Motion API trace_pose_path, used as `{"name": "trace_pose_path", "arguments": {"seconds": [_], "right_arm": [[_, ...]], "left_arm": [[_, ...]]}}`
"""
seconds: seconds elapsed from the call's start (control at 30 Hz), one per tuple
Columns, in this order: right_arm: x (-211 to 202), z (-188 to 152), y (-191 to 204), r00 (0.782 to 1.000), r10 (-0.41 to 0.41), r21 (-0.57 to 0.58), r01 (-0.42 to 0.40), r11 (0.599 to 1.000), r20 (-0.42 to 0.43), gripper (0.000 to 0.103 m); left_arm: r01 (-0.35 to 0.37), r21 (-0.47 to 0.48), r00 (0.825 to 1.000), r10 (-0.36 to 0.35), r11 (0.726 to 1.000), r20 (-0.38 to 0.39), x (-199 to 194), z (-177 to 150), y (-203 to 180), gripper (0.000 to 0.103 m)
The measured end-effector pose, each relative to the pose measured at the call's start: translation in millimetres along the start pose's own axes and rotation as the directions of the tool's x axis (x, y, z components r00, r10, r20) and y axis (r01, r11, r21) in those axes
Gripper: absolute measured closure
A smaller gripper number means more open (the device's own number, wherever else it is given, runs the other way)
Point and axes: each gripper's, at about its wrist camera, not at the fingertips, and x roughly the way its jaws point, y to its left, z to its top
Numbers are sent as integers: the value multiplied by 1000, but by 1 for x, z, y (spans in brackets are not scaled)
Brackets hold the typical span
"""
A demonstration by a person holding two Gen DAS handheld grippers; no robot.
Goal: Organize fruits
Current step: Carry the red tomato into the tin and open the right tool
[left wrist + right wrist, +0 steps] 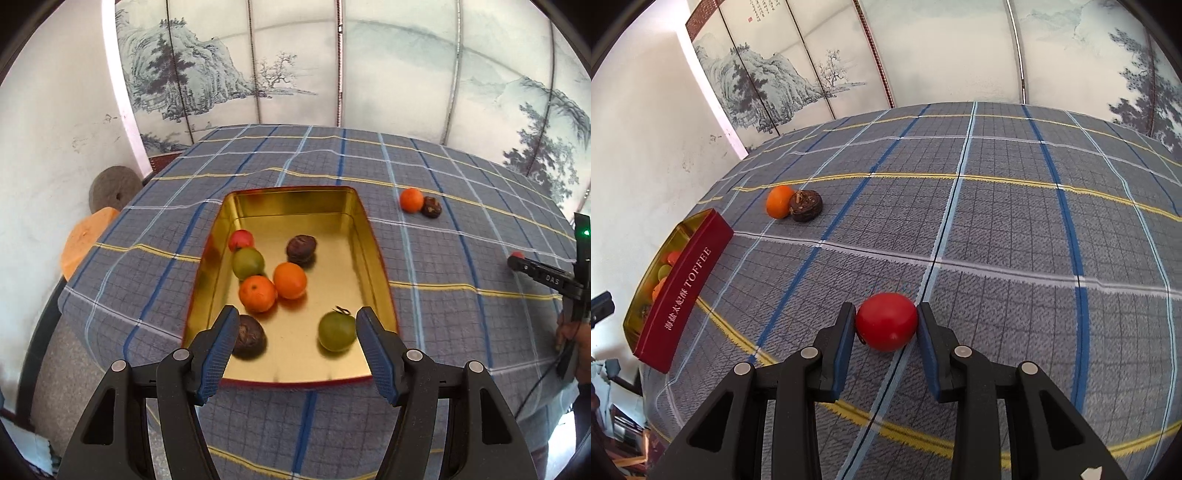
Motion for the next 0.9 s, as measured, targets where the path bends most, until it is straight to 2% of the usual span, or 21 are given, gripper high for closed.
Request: {"name": "trace_pose_path", "arguments": {"seconds": [0.13, 0.2, 0.3, 0.47, 0.57, 0.77, 0.9], "right_arm": [[-11, -4, 13, 999, 31, -9, -31, 999, 7, 72], [-17, -3, 26, 997, 71, -21, -71, 997, 11, 72], [-22, 2, 57, 992, 126, -73, -124, 990, 16, 72], [-28, 14, 128, 966, 258, -193, -251, 948, 9, 72], [-23, 21, 174, 944, 331, -267, -323, 908, -16, 72], [7, 26, 239, 926, 367, -369, -374, 851, -90, 72], [34, 27, 253, 930, 343, -378, -368, 850, -134, 72]], "left_arm": [[24, 18, 1000, -24, 1000, 10, -4, -2, -9, 37], [31, 18, 999, -31, 999, 14, -7, -1, -10, 37], [29, -4, 1000, -29, 1000, 12, -10, -1, -4, 36], [-5, -51, 1000, 7, 999, 29, -13, -6, 14, 35], [-11, -57, 1000, 13, 998, 25, -13, -9, 20, 35], [-31, -65, 999, 33, 997, 28, -14, -14, 30, 35], [-40, -83, 999, 41, 996, 20, -13, -17, 38, 33]]}}
